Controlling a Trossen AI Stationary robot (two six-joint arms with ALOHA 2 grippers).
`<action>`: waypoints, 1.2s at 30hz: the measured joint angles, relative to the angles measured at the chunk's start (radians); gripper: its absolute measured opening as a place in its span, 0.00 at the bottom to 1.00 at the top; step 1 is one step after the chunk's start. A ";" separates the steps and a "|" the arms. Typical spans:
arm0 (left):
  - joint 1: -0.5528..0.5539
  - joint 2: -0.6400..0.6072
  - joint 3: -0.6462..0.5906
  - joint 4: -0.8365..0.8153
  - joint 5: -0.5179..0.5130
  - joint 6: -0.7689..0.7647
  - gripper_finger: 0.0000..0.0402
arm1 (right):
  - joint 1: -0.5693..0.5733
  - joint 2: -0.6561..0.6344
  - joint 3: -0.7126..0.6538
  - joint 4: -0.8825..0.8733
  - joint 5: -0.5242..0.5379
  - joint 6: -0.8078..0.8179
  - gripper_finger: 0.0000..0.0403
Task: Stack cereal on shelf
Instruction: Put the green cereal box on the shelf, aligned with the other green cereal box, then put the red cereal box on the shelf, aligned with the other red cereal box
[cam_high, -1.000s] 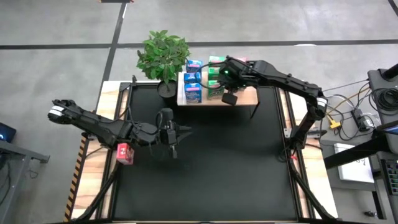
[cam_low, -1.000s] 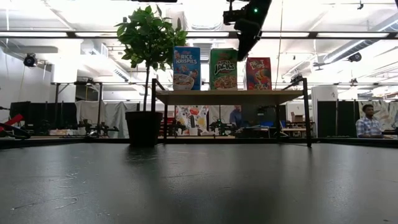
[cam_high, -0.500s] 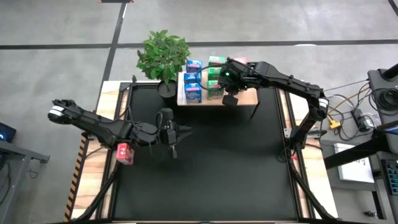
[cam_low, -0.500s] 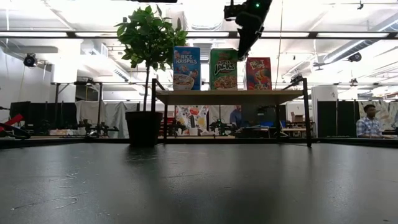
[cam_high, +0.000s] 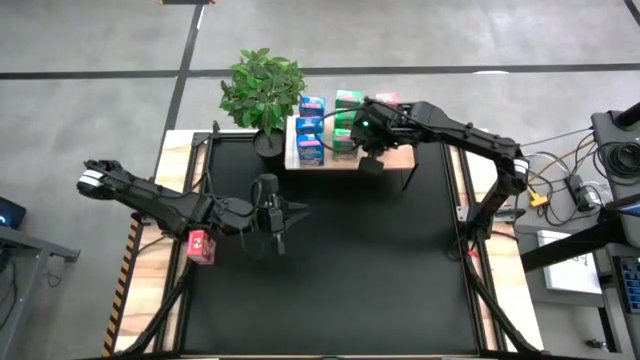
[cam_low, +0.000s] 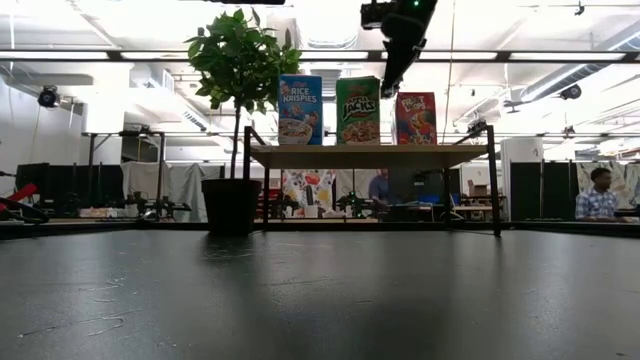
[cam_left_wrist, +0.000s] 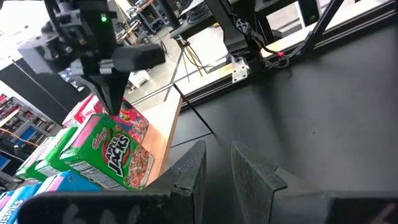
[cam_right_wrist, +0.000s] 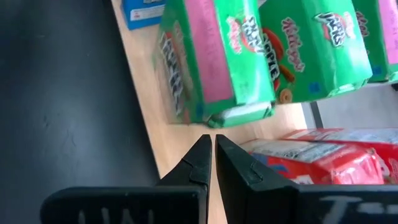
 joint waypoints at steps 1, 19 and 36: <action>0.000 0.000 0.000 0.000 0.000 0.000 0.15 | 0.002 0.000 0.010 -0.016 0.001 0.002 0.03; -0.010 0.000 0.001 -0.019 -0.044 -0.058 0.15 | 0.011 0.002 0.033 0.470 -0.017 -0.154 0.03; -0.083 0.160 0.476 -1.560 0.174 -1.752 0.15 | 0.218 -0.314 -0.289 0.609 -0.097 -0.195 0.03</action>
